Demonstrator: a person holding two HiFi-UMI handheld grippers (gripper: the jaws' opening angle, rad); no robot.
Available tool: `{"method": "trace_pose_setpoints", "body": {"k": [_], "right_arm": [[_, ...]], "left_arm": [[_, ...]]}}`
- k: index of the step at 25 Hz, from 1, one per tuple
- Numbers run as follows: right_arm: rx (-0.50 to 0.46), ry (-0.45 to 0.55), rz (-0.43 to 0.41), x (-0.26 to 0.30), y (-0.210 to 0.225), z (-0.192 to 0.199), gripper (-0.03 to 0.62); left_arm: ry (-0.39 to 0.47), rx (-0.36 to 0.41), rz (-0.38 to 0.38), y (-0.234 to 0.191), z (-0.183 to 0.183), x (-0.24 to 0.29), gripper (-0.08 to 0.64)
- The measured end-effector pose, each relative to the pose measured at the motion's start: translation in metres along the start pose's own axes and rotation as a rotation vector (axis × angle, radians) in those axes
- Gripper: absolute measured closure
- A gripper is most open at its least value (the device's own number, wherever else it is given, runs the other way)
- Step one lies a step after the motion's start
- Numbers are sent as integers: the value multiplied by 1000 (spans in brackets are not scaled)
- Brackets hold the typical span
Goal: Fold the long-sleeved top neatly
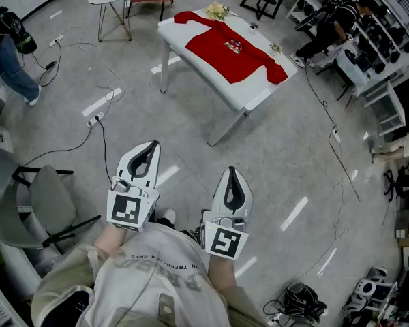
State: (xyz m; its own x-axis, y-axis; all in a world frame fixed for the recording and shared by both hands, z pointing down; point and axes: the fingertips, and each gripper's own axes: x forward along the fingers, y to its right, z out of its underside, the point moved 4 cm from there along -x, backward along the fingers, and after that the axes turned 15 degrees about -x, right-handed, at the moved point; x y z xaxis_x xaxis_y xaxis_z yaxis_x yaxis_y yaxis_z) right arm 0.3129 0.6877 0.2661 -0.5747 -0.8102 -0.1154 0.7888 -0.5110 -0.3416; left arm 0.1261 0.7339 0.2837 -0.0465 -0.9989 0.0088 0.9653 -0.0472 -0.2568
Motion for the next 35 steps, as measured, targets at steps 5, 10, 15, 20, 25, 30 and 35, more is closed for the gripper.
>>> {"method": "trace_pose_setpoints", "body": {"k": [5,10,15,20,25,30,35], "right_arm": [[-57,-26,-22,-2,5,6,592],[-41,-2,-27,0,10,5,592],[-56,-20,-43,3,16,12,592],[-23,-30,-36,7,18,26,592],[125,-40,-111,25,21,44,580],[136,-38,-188,56,16,55,251],[106,-67,-180,102,13,69,248]], "left_arm": [[2,-3,-5,4,2,2,548],[-19,12,-22,7,6,5,548],[-20,21,-11,16,6,9,548],[-23,10,-17,10,5,17,548],[-55,32,-44,-8,8,34,547],[-135,36,-13,-32,20,67,425],[-202,23,65,-54,29,117,239]]}}
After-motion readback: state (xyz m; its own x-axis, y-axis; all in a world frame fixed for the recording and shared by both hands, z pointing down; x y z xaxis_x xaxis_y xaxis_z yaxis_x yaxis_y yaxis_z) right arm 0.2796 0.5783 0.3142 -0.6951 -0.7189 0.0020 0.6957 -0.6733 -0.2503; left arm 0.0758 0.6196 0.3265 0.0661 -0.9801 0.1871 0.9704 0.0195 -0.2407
